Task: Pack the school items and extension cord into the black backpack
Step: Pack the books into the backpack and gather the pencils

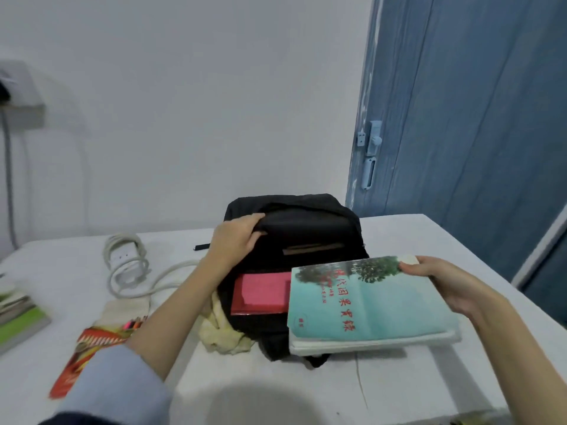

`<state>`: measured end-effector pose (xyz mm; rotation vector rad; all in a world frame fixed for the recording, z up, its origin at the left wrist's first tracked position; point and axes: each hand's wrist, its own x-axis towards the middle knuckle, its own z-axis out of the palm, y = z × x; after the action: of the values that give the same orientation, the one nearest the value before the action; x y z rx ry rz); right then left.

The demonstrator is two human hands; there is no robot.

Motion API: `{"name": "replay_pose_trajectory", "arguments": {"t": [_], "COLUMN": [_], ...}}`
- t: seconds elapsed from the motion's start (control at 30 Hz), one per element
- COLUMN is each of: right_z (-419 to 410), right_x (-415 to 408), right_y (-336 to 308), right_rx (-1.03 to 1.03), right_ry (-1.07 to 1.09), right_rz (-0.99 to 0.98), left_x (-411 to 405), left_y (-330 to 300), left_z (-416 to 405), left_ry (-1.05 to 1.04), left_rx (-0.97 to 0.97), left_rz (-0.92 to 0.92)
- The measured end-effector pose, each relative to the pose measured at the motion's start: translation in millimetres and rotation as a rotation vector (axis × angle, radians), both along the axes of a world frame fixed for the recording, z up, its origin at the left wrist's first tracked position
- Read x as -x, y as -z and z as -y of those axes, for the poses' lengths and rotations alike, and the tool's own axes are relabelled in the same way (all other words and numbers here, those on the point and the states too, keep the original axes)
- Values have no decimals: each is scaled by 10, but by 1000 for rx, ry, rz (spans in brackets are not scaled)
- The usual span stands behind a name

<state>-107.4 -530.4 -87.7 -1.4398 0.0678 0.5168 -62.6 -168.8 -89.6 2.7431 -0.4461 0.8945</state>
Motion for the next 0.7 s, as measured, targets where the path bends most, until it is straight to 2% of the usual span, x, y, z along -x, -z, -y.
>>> {"name": "replay_pose_trajectory", "arguments": {"t": [0.07,0.17,0.27,0.43,0.57,0.7], "right_z": [-91,-202,-343,-686,-1085,-1397], "right_x": [16,-8,-6,-131,-375,-597], "right_y": [45,93,84,37,45,45], "right_rx": [-82,-187,-350,-632,-489,-346], "right_ry": [-56,-43,65,380,596,583], "right_rz": [-40,-65,-80,-125,-78,67], "left_x": [-85,-166,-232,-282,-302,-347], "left_y": [-199,-363,-374,-377,-474,-566], "left_z": [39,104,109,109,58,-2], "left_ry": [-24,-19,-6,28,63,83], "left_rx": [77,73,79,112,80,119], "left_rz": [103,174,212,280,270,219]}}
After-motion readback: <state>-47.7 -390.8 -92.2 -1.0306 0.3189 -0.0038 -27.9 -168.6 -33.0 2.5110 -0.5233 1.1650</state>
